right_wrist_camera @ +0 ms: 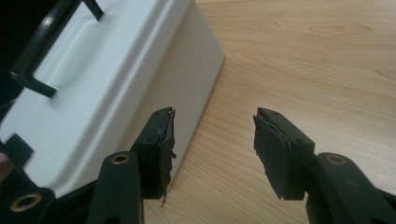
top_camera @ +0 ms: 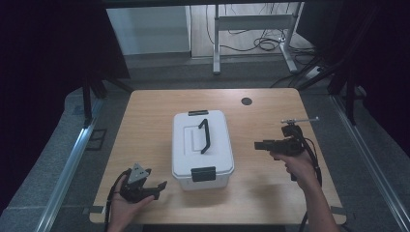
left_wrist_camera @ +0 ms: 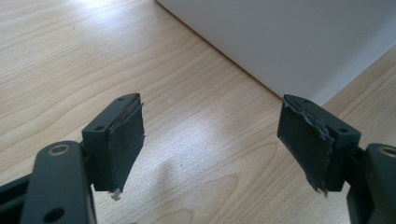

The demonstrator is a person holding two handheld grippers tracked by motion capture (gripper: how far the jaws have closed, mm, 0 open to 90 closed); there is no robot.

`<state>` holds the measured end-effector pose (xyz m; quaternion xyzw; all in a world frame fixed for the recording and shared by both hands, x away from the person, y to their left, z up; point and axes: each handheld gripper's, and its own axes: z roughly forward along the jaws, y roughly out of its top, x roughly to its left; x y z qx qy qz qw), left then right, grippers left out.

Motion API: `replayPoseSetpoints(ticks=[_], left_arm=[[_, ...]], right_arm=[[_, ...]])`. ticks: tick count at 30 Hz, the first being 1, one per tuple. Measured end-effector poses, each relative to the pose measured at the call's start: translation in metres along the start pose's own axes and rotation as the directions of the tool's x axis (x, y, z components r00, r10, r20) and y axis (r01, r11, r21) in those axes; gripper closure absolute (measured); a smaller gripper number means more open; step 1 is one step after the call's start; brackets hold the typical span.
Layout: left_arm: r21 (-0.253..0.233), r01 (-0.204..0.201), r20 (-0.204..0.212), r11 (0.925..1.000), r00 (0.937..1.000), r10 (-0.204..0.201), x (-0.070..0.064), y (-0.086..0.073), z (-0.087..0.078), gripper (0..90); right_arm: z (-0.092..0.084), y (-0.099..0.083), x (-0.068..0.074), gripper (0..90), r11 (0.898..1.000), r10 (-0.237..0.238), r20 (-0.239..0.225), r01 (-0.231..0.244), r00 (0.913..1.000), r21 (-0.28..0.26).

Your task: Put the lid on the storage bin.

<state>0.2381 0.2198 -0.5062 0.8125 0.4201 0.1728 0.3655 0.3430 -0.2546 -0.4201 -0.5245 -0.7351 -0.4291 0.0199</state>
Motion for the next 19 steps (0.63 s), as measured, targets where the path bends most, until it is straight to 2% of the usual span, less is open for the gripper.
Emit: replayPoseSetpoints(ticks=[3,7,19], left_arm=[[0.001,-0.002,0.0,1.0,1.0,0.002,0.0,0.0,0.0,23.1],[-0.002,0.0,0.001,1.0,1.0,0.0,0.0,0.0,-0.001,23.1],[-0.012,0.007,0.001,0.9999,1.0,-0.007,0.003,0.0,-0.005,23.1]], right_arm=[[0.0,-0.012,-0.01,48.4,1.0,0.005,-0.003,-0.005,1.0,-0.013],[0.001,-0.02,-0.019,48.4,0.999,0.024,-0.003,-0.024,0.9997,-0.023],[0.01,-0.025,-0.022,47.6,0.999,0.026,0.007,-0.026,0.9996,-0.02]])
